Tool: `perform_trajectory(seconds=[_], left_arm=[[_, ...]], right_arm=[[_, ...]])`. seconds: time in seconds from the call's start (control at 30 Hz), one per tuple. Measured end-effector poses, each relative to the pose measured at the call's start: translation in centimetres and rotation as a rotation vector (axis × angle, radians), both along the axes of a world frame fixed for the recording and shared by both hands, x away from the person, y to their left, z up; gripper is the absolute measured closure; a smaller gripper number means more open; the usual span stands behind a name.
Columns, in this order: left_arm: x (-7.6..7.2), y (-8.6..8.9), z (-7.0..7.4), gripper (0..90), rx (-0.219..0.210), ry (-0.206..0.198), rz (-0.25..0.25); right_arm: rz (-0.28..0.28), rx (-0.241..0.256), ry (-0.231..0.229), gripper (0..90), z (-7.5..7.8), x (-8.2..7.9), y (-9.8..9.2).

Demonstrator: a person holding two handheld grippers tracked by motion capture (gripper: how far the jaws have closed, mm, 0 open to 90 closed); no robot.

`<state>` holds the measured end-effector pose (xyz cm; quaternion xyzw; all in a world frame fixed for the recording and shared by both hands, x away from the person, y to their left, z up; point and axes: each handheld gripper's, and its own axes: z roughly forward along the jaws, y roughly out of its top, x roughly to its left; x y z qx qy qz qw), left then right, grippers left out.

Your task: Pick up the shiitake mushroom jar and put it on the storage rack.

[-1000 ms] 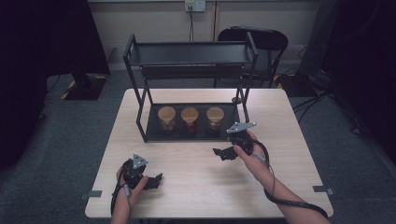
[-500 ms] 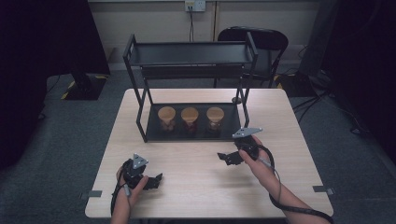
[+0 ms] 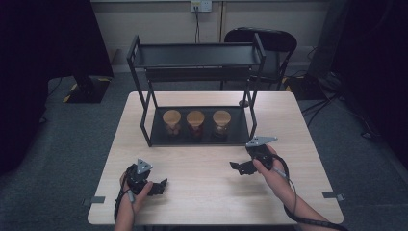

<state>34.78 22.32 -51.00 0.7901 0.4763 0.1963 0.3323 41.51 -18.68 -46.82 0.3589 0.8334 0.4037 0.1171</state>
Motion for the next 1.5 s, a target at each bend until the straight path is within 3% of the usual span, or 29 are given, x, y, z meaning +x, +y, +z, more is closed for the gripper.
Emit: perform_trajectory(seconds=[1.5], left_arm=[[0.0,0.0,0.0,0.2,0.0,0.0,0.0]], right_arm=[[-0.039,-0.019,-0.004,2.5,-0.9,-2.4,-6.2]])
